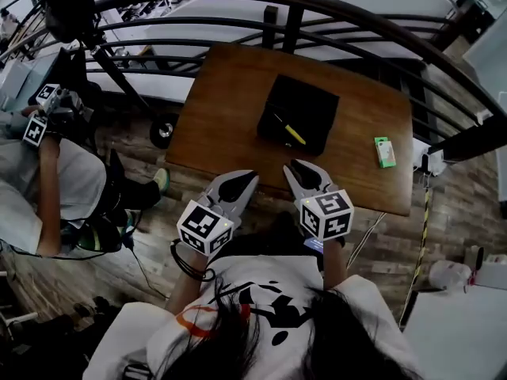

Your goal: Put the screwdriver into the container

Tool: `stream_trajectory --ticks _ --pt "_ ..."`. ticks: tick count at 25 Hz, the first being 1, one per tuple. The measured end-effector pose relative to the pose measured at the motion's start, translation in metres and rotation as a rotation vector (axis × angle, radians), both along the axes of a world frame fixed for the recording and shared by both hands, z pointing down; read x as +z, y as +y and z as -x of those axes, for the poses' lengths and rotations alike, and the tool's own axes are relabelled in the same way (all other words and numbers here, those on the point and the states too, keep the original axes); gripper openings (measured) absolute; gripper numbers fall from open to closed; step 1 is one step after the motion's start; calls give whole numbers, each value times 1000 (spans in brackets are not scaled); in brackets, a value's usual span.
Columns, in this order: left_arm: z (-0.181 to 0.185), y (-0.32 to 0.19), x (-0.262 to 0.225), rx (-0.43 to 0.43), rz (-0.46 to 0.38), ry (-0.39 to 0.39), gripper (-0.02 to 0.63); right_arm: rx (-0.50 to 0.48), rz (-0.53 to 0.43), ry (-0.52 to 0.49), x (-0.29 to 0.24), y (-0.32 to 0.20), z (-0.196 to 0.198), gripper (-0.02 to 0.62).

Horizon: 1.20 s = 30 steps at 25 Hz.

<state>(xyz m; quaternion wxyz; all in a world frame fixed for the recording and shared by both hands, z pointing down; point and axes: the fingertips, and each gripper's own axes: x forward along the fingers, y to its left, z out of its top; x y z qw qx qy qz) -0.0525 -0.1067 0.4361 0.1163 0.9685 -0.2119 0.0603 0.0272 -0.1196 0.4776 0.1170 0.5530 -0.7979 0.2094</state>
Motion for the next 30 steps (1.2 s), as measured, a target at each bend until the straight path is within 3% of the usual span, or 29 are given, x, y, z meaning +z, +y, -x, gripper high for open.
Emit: stream_trajectory --ticks 10,17,25,30 --pt "33 32 1 64 22 1 0 61 -2 7 -5 43 38 63" --pt "24 50 1 99 33 29 1 72 23 25 -2 64 39 26" --pt "30 55 3 70 44 43 2 49 36 46 0 78 45 26" --pt "12 91 -1 78 45 28 2 66 36 35 -3 117 29 25"
